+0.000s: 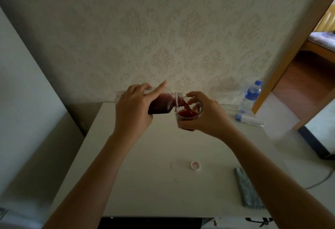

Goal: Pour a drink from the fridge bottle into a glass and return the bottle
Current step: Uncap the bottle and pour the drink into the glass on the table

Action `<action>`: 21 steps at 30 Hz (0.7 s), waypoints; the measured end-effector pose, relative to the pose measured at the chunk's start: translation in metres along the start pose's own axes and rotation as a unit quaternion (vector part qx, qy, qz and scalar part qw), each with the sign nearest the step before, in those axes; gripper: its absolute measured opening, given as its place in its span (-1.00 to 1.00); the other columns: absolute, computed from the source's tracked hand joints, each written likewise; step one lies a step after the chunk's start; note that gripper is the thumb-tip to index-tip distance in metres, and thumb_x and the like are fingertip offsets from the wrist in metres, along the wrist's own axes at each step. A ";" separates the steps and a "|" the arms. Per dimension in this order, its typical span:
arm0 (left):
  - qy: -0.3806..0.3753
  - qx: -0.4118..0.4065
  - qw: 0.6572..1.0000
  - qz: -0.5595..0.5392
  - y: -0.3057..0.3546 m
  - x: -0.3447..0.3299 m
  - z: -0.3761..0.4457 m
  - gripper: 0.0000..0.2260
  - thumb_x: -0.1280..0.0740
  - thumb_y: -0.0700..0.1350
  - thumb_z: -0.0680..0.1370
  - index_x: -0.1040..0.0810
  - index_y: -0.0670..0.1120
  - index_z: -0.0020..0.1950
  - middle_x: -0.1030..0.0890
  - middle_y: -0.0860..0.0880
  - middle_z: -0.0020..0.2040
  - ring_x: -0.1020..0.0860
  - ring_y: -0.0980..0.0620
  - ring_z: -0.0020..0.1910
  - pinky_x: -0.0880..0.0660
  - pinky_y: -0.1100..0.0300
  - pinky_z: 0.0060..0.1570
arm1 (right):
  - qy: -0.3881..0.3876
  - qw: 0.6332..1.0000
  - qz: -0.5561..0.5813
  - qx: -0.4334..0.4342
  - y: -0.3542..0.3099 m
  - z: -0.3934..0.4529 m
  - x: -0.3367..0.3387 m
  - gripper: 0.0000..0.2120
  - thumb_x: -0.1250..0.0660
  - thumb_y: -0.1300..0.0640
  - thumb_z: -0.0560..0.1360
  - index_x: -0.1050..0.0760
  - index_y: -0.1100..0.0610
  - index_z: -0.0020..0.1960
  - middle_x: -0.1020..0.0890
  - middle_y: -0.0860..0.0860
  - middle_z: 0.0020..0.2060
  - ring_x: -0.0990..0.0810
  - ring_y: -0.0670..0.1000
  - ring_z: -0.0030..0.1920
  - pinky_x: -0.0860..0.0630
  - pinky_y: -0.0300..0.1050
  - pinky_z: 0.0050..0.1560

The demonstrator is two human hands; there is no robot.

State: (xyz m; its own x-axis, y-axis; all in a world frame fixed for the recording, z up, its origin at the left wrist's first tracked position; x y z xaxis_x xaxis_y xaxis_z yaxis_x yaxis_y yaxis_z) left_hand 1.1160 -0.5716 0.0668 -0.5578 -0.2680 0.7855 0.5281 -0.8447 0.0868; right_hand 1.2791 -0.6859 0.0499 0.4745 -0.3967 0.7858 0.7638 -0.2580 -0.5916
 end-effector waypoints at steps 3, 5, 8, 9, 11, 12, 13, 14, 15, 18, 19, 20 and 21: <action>-0.010 0.035 0.998 -0.044 -0.004 -0.008 -0.007 -0.16 -0.50 -0.26 0.29 -0.23 0.17 0.46 -0.57 -0.02 0.15 -0.47 -0.08 0.14 -0.56 -0.01 -0.10 | 0.007 1.000 0.021 0.002 0.002 -0.001 0.000 -0.16 -0.38 -0.37 0.05 -0.27 -0.16 0.27 -0.54 -0.20 0.06 -0.56 -0.14 -0.02 -0.57 0.01 0.04; -0.013 0.060 0.995 -0.081 -0.006 -0.013 -0.012 -0.14 -0.53 -0.21 0.27 -0.22 0.17 0.47 -0.57 0.00 0.15 -0.47 -0.06 0.14 -0.57 0.01 -0.11 | 0.010 0.999 0.036 0.004 0.003 -0.002 0.000 -0.17 -0.40 -0.36 0.05 -0.28 -0.17 0.26 -0.55 -0.19 0.06 -0.56 -0.14 -0.01 -0.58 0.01 0.04; -0.014 0.102 0.983 -0.151 -0.006 -0.019 -0.021 -0.09 -0.58 -0.13 0.22 -0.21 0.19 0.46 -0.57 0.04 0.16 -0.49 0.00 0.14 -0.55 0.09 -0.07 | 0.012 0.998 0.059 0.007 0.002 -0.002 -0.002 -0.17 -0.43 -0.33 0.06 -0.29 -0.13 0.27 -0.55 -0.18 0.06 -0.56 -0.14 0.00 -0.58 -0.02 0.04; -0.016 0.122 0.976 -0.178 -0.007 -0.022 -0.024 -0.08 -0.59 -0.11 0.21 -0.21 0.19 0.46 -0.56 0.05 0.19 -0.49 0.02 0.16 -0.54 0.08 -0.02 | 0.012 0.998 0.068 0.006 0.002 -0.001 -0.004 -0.17 -0.44 -0.32 0.07 -0.29 -0.12 0.27 -0.55 -0.17 0.06 -0.56 -0.15 0.00 -0.58 -0.04 0.04; -0.023 0.174 0.954 -0.241 -0.012 -0.032 -0.031 -0.06 -0.61 -0.06 0.20 -0.20 0.19 0.46 -0.54 0.04 0.25 -0.50 0.04 0.19 -0.51 0.09 0.07 | 0.010 0.997 0.082 0.001 0.004 0.001 -0.009 -0.16 -0.46 -0.29 0.08 -0.29 -0.11 0.29 -0.55 -0.18 0.05 -0.56 -0.16 0.00 -0.58 -0.06 0.04; -0.025 0.203 0.938 -0.281 -0.014 -0.038 -0.035 -0.07 -0.61 -0.05 0.19 -0.21 0.18 0.46 -0.53 0.03 0.26 -0.51 0.05 0.18 -0.51 0.10 0.11 | 0.007 0.996 0.086 -0.002 0.006 0.001 -0.013 -0.14 -0.46 -0.29 0.07 -0.28 -0.11 0.31 -0.55 -0.18 0.06 -0.56 -0.16 0.00 -0.58 -0.06 0.04; -0.024 0.234 0.915 -0.328 -0.017 -0.045 -0.040 -0.08 -0.61 -0.06 0.18 -0.22 0.16 0.44 -0.53 0.02 0.25 -0.52 0.05 0.17 -0.51 0.08 0.13 | 0.003 0.996 0.087 -0.006 0.008 0.002 -0.018 -0.11 -0.46 -0.30 0.07 -0.26 -0.11 0.33 -0.55 -0.18 0.07 -0.56 -0.15 0.00 -0.57 -0.05 0.05; -0.022 0.269 0.887 -0.376 -0.020 -0.052 -0.045 -0.09 -0.61 -0.08 0.18 -0.24 0.15 0.42 -0.54 0.02 0.24 -0.53 0.05 0.15 -0.53 0.05 0.14 | -0.001 0.996 0.088 -0.010 0.011 0.003 -0.023 -0.09 -0.46 -0.30 0.07 -0.25 -0.10 0.35 -0.55 -0.17 0.08 -0.55 -0.14 0.02 -0.57 -0.05 0.07; -0.019 0.302 0.856 -0.419 -0.022 -0.058 -0.050 -0.12 -0.61 -0.11 0.17 -0.26 0.13 0.40 -0.54 0.02 0.21 -0.55 0.06 0.13 -0.54 0.07 0.11 | -0.007 0.996 0.087 -0.014 0.014 0.003 -0.030 -0.07 -0.46 -0.29 0.07 -0.24 -0.09 0.36 -0.55 -0.16 0.10 -0.55 -0.13 0.04 -0.56 -0.04 0.08; -0.026 0.341 0.812 -0.473 -0.025 -0.077 -0.065 -0.17 -0.61 -0.18 0.18 -0.28 0.15 0.33 -0.55 0.05 0.15 -0.54 0.14 0.05 -0.49 0.34 -0.05 | -0.021 0.997 0.076 -0.027 0.027 0.003 -0.053 -0.12 -0.52 -0.22 0.11 -0.28 -0.06 0.35 -0.54 -0.13 0.13 -0.54 -0.10 0.06 -0.56 -0.02 0.11; -0.032 0.340 0.811 -0.475 -0.027 -0.083 -0.070 -0.17 -0.61 -0.19 0.18 -0.28 0.14 0.33 -0.54 0.07 0.13 -0.54 0.15 0.06 -0.47 0.35 -0.06 | -0.025 0.997 0.073 -0.032 0.032 0.003 -0.060 -0.14 -0.54 -0.20 0.12 -0.28 -0.07 0.33 -0.55 -0.12 0.14 -0.55 -0.10 0.06 -0.56 -0.01 0.11; -0.040 0.335 0.813 -0.475 -0.029 -0.088 -0.074 -0.17 -0.61 -0.19 0.18 -0.28 0.12 0.33 -0.53 0.10 0.12 -0.53 0.14 0.09 -0.48 0.32 -0.02 | -0.031 0.996 0.072 -0.040 0.037 0.003 -0.068 -0.16 -0.55 -0.18 0.12 -0.29 -0.08 0.31 -0.55 -0.12 0.13 -0.55 -0.09 0.06 -0.56 -0.01 0.11; -0.049 0.330 0.816 -0.472 -0.031 -0.094 -0.079 -0.17 -0.61 -0.18 0.18 -0.28 0.12 0.33 -0.52 0.12 0.11 -0.53 0.13 0.11 -0.48 0.29 0.02 | -0.040 0.995 0.072 -0.047 0.042 0.002 -0.076 -0.17 -0.55 -0.17 0.12 -0.29 -0.09 0.30 -0.55 -0.12 0.13 -0.55 -0.09 0.06 -0.55 0.00 0.11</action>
State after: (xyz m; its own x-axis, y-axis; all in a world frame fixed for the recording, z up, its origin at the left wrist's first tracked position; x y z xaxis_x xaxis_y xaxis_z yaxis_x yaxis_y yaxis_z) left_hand 1.1012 -0.5569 -0.0581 -0.8784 0.4236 0.2212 0.1414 -0.2117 0.9670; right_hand 1.2763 -0.6646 -0.0339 0.6121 -0.3644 0.7018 0.6429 -0.2874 -0.7100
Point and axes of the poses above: each hand's wrist, its own z-axis towards the middle knuckle, its own x-axis out of the back of the hand, y = z × x, the point moved 4 cm from there along z, towards the middle knuckle
